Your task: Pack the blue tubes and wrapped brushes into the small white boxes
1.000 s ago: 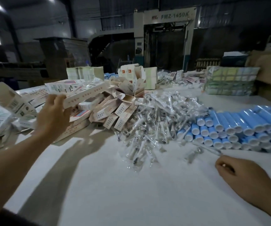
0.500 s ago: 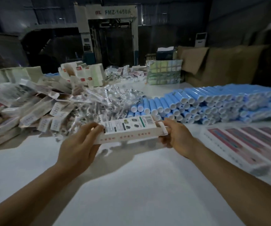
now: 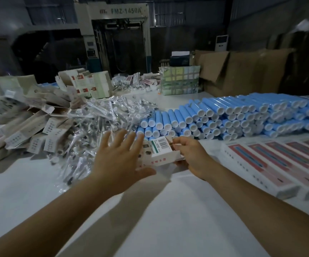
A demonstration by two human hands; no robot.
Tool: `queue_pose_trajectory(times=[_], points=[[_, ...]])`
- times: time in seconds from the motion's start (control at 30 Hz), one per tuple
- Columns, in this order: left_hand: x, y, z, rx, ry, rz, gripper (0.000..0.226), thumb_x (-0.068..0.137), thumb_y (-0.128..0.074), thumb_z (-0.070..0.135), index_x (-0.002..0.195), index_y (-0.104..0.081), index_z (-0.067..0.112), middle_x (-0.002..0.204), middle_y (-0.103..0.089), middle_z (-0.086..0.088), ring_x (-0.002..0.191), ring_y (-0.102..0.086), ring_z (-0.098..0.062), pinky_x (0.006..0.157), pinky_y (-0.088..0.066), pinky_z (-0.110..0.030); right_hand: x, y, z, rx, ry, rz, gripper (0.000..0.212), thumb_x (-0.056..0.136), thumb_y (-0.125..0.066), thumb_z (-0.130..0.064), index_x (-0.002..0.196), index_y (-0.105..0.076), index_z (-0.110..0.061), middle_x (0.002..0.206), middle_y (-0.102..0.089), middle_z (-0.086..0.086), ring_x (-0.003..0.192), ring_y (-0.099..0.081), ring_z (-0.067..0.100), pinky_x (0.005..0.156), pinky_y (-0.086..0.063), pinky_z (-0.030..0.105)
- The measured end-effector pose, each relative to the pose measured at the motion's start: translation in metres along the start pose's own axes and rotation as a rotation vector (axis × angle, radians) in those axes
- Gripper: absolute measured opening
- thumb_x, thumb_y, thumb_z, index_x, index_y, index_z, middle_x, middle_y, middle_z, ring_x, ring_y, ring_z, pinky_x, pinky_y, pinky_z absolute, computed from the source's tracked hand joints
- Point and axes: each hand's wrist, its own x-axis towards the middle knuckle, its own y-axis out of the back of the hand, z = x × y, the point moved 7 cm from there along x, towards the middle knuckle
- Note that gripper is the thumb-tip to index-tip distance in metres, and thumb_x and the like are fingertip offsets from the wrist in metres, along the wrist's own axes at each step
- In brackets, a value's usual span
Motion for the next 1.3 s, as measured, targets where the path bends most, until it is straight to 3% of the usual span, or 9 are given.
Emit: queue_pose_trajectory(times=[0.07,0.17,0.33,0.43,0.63,0.8,1.07,1.2,1.3], points=[[0.009,-0.008,0.01,-0.015,0.026,-0.036,0.106,0.066,0.001,0.085,0.15,-0.01,0.021,0.15,-0.033,0.001,0.14,-0.023,-0.024,0.113,-0.004,-0.051,-0.002,0.001,-0.001,0.005,0.005,-0.003,0.023,0.093,-0.051,-0.007,0.084,-0.068,-0.019,0.075,-0.074,0.001,0.068,-0.065,0.014,0.051,-0.049,0.026],[0.01,-0.017,0.019,-0.09,0.037,-0.034,0.09,0.078,-0.018,0.081,0.146,-0.017,0.022,0.138,-0.042,0.002,0.126,-0.04,-0.021,0.108,-0.024,-0.043,-0.003,0.003,0.0,-0.038,0.0,0.031,0.021,0.095,-0.049,-0.01,0.087,-0.066,-0.019,0.083,-0.074,0.001,0.078,-0.067,0.018,0.053,-0.052,0.028],[0.002,-0.025,0.021,-0.171,0.01,0.006,0.073,0.082,-0.023,0.076,0.135,-0.028,0.027,0.123,-0.044,0.009,0.109,-0.044,-0.014,0.085,-0.035,-0.028,0.009,0.026,-0.051,-0.595,0.396,0.353,0.016,0.095,-0.051,-0.018,0.084,-0.062,-0.02,0.069,-0.058,-0.01,0.064,-0.054,0.004,0.056,-0.04,0.014],[0.002,-0.03,0.024,-0.206,-0.009,0.008,0.071,0.084,-0.023,0.074,0.137,-0.028,0.027,0.127,-0.043,0.008,0.114,-0.043,-0.014,0.088,-0.036,-0.029,0.042,0.039,-0.097,-0.852,0.516,0.487,0.019,0.093,-0.047,-0.01,0.097,-0.066,-0.006,0.09,-0.065,0.006,0.082,-0.057,0.021,0.067,-0.039,0.026],[0.013,-0.04,0.034,-0.226,-0.06,-0.027,0.067,0.091,-0.023,0.068,0.141,-0.022,0.022,0.141,-0.036,0.0,0.122,-0.039,-0.02,0.097,-0.035,-0.035,0.148,0.054,-0.113,-1.635,0.121,0.383,0.03,0.094,-0.044,-0.012,0.123,-0.051,-0.005,0.133,-0.044,0.018,0.119,-0.045,0.036,0.096,-0.044,0.042],[0.015,-0.044,0.033,-0.243,-0.079,-0.009,0.065,0.09,-0.029,0.069,0.137,-0.023,0.025,0.137,-0.038,0.001,0.118,-0.041,-0.02,0.094,-0.036,-0.035,0.176,0.058,-0.097,-1.938,-0.165,0.344,0.036,0.091,-0.049,-0.013,0.126,-0.053,-0.008,0.136,-0.048,0.014,0.119,-0.05,0.032,0.086,-0.043,0.037],[0.016,-0.044,0.033,-0.246,-0.064,-0.014,0.068,0.089,-0.028,0.071,0.137,-0.026,0.024,0.135,-0.041,0.001,0.115,-0.043,-0.019,0.093,-0.038,-0.035,0.173,0.049,-0.117,-1.721,-0.04,0.374,0.039,0.09,-0.048,-0.015,0.128,-0.049,-0.006,0.126,-0.056,0.014,0.109,-0.056,0.032,0.068,-0.04,0.034],[0.017,-0.04,0.031,-0.241,-0.04,-0.007,0.069,0.089,-0.02,0.071,0.138,-0.027,0.023,0.133,-0.042,0.003,0.117,-0.042,-0.018,0.09,-0.035,-0.033,0.13,0.049,-0.142,-1.14,0.161,0.411,0.085,0.085,-0.059,-0.02,0.152,-0.006,-0.017,0.086,-0.053,0.009,0.074,-0.057,0.027,0.052,-0.04,0.029],[0.016,-0.037,0.027,-0.265,-0.009,-0.02,0.078,0.08,-0.013,0.078,0.135,-0.029,0.024,0.127,-0.043,0.006,0.115,-0.042,-0.016,0.088,-0.034,-0.032,0.078,0.056,-0.137,-0.606,0.257,0.401,0.095,0.085,-0.06,-0.015,0.151,0.006,-0.034,0.101,-0.053,0.01,0.056,-0.056,0.021,0.037,-0.041,0.023]])
